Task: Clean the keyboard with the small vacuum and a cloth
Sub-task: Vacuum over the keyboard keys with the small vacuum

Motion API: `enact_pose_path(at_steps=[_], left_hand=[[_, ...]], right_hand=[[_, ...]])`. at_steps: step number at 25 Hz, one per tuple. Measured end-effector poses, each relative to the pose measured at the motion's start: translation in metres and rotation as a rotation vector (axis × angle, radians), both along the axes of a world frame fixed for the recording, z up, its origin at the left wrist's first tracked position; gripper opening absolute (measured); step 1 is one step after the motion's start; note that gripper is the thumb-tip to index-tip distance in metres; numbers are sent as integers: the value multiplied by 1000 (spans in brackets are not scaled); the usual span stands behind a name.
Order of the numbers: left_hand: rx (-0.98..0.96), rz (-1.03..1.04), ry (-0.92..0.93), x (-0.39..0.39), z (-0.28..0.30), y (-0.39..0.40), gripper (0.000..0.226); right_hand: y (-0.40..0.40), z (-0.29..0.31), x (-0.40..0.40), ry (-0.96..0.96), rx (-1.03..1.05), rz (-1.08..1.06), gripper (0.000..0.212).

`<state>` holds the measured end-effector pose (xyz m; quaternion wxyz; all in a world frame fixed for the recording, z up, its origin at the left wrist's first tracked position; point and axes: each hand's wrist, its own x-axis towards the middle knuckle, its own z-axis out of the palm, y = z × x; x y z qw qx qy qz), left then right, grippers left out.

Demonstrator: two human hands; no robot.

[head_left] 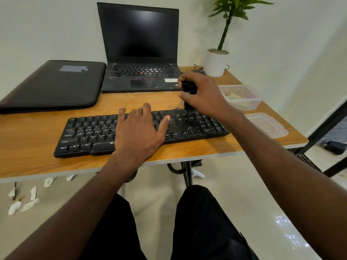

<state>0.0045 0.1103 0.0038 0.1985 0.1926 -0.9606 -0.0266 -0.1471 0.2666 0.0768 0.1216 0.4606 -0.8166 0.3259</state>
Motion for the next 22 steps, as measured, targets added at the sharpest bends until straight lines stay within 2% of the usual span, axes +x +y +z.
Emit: enact_pose_path(at_steps=[2, 3, 6, 8, 10, 12, 14, 16, 18, 20, 22], left_hand=[[6, -6, -6, -1, 0, 0, 74], [7, -8, -5, -1, 0, -1, 73], [20, -24, 3, -1, 0, -2, 69], [28, -30, 4, -2, 1, -2, 68], [34, -27, 5, -1, 1, -1, 68], [34, -27, 6, 0, 1, -1, 67], [37, -31, -1, 0, 1, -1, 66], [44, -28, -6, 0, 1, -2, 65], [39, -27, -10, 0, 2, -2, 64], [37, -26, -7, -1, 2, -2, 63], [43, -23, -11, -1, 3, -2, 63]], right_hand=[[4, -6, 7, -113, -58, 161, 20], [9, -5, 4, -118, -21, 166, 20], [10, 13, -10, -95, 87, 33, 22], [0, 16, -3, -152, 9, 44, 22], [-12, 4, 13, -303, -100, 138, 21], [-9, -3, 20, -375, -102, 208, 21], [2, 7, 5, -341, 16, 125, 21], [7, 22, -11, -198, 164, -24, 25], [4, 25, -14, -112, 120, -85, 26], [1, 16, -2, -224, -15, 27, 21], [7, 8, 7, -348, -32, 171, 18]])
